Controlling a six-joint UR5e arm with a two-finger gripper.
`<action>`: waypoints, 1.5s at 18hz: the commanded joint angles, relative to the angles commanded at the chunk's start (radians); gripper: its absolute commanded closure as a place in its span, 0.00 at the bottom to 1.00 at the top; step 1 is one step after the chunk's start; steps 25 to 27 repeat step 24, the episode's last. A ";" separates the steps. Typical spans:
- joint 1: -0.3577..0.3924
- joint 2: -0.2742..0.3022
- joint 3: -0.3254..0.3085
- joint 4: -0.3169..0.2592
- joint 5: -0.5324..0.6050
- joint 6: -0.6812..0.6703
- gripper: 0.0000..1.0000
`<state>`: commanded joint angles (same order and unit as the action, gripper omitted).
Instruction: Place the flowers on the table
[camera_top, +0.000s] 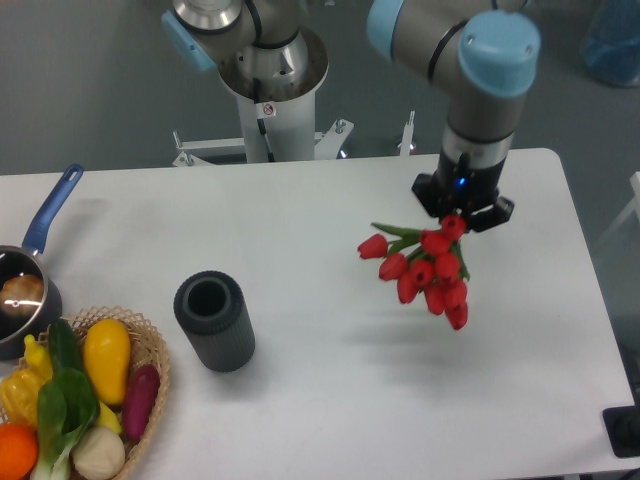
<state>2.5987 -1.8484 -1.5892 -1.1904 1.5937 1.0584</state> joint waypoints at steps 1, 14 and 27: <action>-0.002 -0.009 0.000 0.000 0.006 0.002 0.87; 0.014 -0.022 -0.005 0.014 -0.004 -0.020 0.00; 0.057 -0.028 -0.020 0.084 -0.054 -0.014 0.00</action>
